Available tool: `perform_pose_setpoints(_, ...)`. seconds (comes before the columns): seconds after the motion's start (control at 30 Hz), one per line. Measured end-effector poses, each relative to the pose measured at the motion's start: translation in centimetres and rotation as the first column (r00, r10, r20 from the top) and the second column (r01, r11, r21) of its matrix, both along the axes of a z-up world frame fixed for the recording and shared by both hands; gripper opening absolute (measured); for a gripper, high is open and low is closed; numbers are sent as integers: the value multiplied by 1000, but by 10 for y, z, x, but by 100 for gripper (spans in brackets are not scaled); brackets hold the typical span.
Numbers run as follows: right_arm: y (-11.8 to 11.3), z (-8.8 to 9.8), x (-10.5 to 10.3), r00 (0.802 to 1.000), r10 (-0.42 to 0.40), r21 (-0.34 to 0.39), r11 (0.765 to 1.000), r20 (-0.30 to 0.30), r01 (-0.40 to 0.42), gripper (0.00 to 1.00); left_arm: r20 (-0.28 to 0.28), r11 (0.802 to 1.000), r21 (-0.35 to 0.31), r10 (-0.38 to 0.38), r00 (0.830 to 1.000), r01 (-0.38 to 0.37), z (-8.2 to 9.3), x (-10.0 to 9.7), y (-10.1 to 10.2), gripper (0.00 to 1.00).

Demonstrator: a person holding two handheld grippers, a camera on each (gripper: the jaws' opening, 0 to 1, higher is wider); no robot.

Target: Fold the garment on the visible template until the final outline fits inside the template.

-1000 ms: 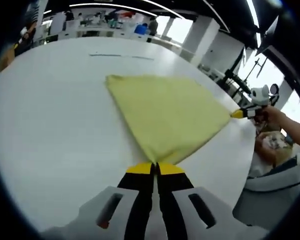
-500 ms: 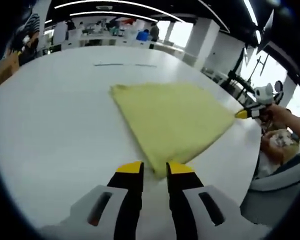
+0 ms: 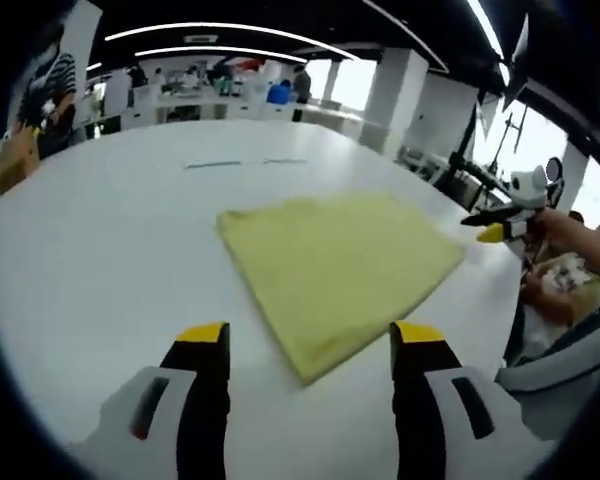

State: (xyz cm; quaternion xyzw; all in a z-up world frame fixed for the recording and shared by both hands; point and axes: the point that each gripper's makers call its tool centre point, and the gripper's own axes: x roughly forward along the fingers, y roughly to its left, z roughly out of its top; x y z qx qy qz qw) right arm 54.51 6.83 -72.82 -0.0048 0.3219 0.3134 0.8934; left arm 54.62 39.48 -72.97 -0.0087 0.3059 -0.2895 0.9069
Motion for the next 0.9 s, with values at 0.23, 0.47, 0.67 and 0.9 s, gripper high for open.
perform_pose_setpoints(0.23,13,27,-5,993,65,-2,998,102,-66,79,75,1000,-20,-9,997,11,26,-1,-6,77)
perform_pose_setpoints(0.47,23,53,-10,972,95,0,995,215,-97,96,168,999,37,-46,985,40,39,-10,-7,87)
perform_pose_setpoints(0.67,28,58,-18,965,113,-2,993,237,-116,99,211,998,44,-48,976,40,43,-19,-7,95)
perform_pose_setpoints(0.9,26,52,-24,967,100,-9,995,233,-100,99,226,998,41,-48,973,40,44,-24,-4,99)
